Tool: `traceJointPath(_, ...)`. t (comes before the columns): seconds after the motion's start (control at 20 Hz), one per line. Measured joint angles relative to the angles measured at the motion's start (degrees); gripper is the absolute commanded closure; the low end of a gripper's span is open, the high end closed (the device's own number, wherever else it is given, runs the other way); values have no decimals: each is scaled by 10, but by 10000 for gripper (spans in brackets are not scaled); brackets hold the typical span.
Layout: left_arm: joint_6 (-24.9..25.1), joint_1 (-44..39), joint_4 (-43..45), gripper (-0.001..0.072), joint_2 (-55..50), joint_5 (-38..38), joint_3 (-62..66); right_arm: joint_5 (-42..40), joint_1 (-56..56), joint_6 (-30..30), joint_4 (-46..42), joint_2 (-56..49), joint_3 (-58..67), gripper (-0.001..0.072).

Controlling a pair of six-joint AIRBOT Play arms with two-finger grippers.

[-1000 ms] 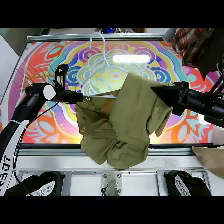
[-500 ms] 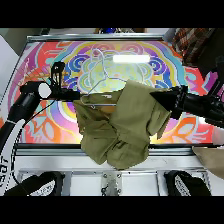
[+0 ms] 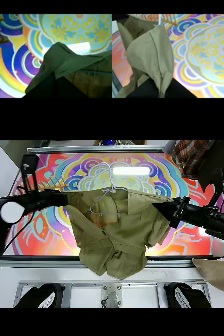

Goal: Fold the clothes and pants, and hang the long-sleeved shirts on hangers.

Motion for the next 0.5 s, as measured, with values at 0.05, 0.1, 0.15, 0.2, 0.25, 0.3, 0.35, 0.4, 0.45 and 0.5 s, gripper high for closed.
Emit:
traceJointPath(0.05, 0, -8, 0, 696, 21, -4, 0, -11, 0, 0, 0, 0, 0, 704)
traceJointPath(0.1, -1, -18, 0, 696, 40, -7, 0, -22, 0, 0, 5, 0, 0, 704)
traceJointPath(0.15, -4, -31, 0, 696, 57, -8, 0, -34, 0, 0, 14, 1, 0, 704)
traceJointPath(0.2, -7, -48, 0, 696, 73, -11, 0, -45, 0, -7, 28, 1, 0, 704)
traceJointPath(0.25, -12, -65, 0, 695, 85, -12, 0, -54, 0, -16, 44, 1, 0, 703)
traceJointPath(0.3, -16, -87, 0, 695, 96, -15, 0, -61, 0, -26, 63, 1, 0, 704)
traceJointPath(0.35, -20, -110, 0, 695, 103, -16, 0, -68, 0, -37, 88, 1, 0, 704)
traceJointPath(0.4, -22, -136, 1, 694, 107, -17, 0, -72, 0, -47, 111, 1, 0, 703)
traceJointPath(0.45, -25, -162, 1, 694, 108, -17, 0, -76, 0, -56, 133, 2, 0, 704)
traceJointPath(0.5, -26, -187, 2, 694, 106, -18, 0, -78, 0, -67, 153, 3, 0, 704)
